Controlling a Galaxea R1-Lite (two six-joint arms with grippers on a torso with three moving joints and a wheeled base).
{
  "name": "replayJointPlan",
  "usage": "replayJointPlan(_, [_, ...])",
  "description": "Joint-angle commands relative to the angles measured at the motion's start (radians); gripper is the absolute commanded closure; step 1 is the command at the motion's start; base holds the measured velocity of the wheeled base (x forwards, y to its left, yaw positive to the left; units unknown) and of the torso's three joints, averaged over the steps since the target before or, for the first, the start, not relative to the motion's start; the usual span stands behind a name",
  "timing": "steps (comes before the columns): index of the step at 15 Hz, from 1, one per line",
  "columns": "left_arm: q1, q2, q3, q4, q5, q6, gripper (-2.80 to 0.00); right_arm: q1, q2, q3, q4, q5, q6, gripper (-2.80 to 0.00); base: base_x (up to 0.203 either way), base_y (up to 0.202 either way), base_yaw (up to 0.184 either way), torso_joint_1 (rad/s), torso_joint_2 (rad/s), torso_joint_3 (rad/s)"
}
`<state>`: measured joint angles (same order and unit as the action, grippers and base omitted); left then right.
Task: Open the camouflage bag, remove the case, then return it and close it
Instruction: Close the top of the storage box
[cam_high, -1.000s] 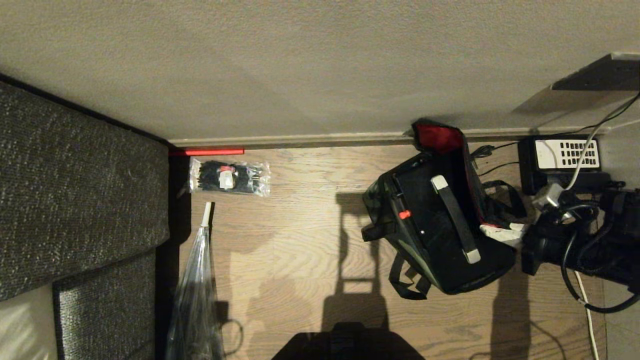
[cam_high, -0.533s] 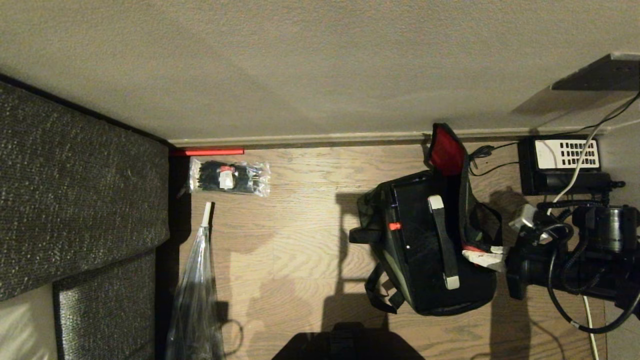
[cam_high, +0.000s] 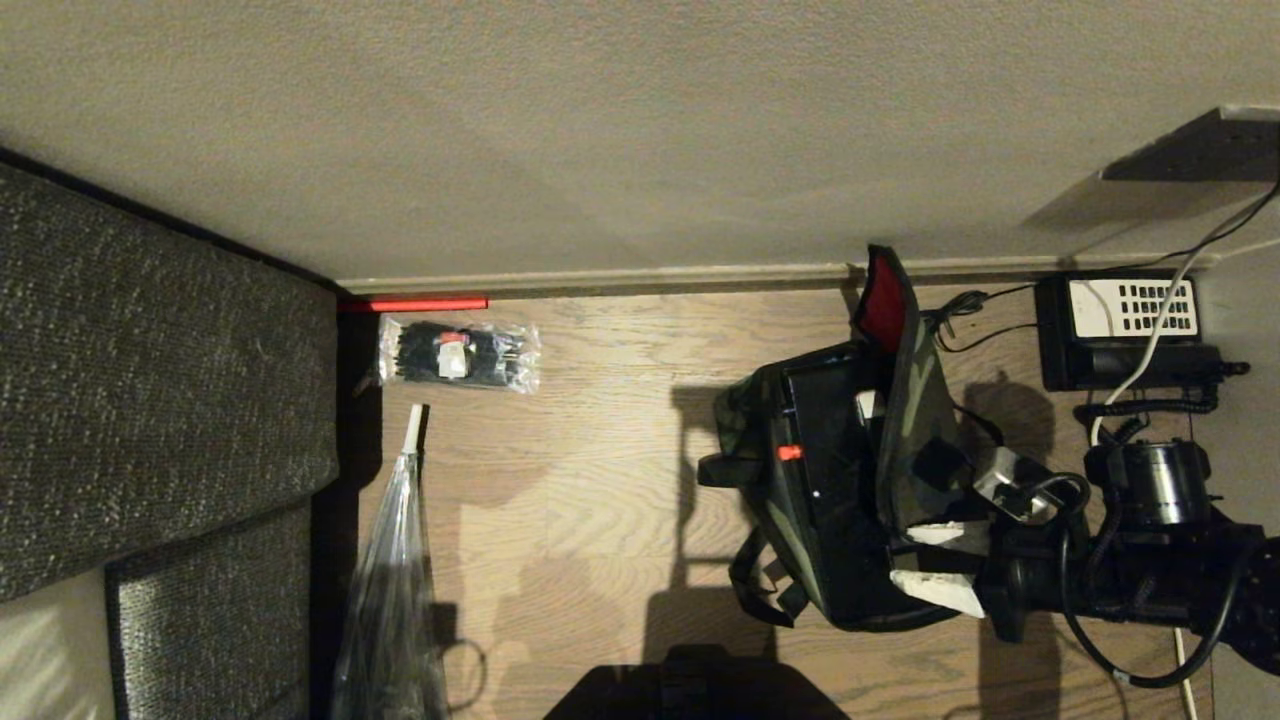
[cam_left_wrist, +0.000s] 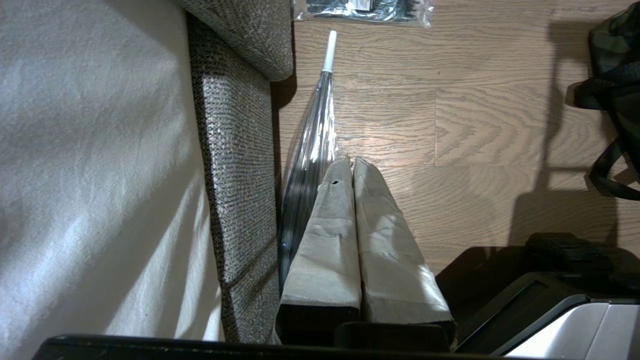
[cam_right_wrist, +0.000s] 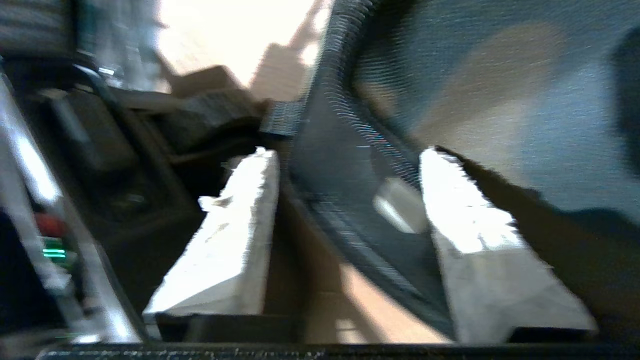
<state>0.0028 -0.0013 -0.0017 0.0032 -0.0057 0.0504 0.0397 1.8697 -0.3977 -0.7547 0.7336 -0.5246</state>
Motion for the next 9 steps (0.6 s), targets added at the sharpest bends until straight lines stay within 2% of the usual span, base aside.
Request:
replayJointPlan(1, [0.000, 0.001, 0.000, 0.000, 0.000, 0.000, 0.00, 0.009, 0.020, 0.002, -0.005, 0.004, 0.056, -2.80, 0.000, 0.000, 0.000, 0.000, 0.00, 0.000])
replayJointPlan(5, [0.000, 0.001, 0.000, 0.000, 0.000, 0.000, 0.00, 0.005, -0.018, -0.001, -0.022, 0.003, 0.201, -2.80, 0.000, 0.000, 0.000, 0.000, 0.00, 0.000])
replayJointPlan(9, [0.000, 0.001, 0.000, 0.001, 0.000, 0.000, 0.00, -0.046, -0.314, 0.074, -0.005, -0.018, 0.308, -2.80, 0.000, 0.000, 0.000, 0.000, 0.00, 0.000])
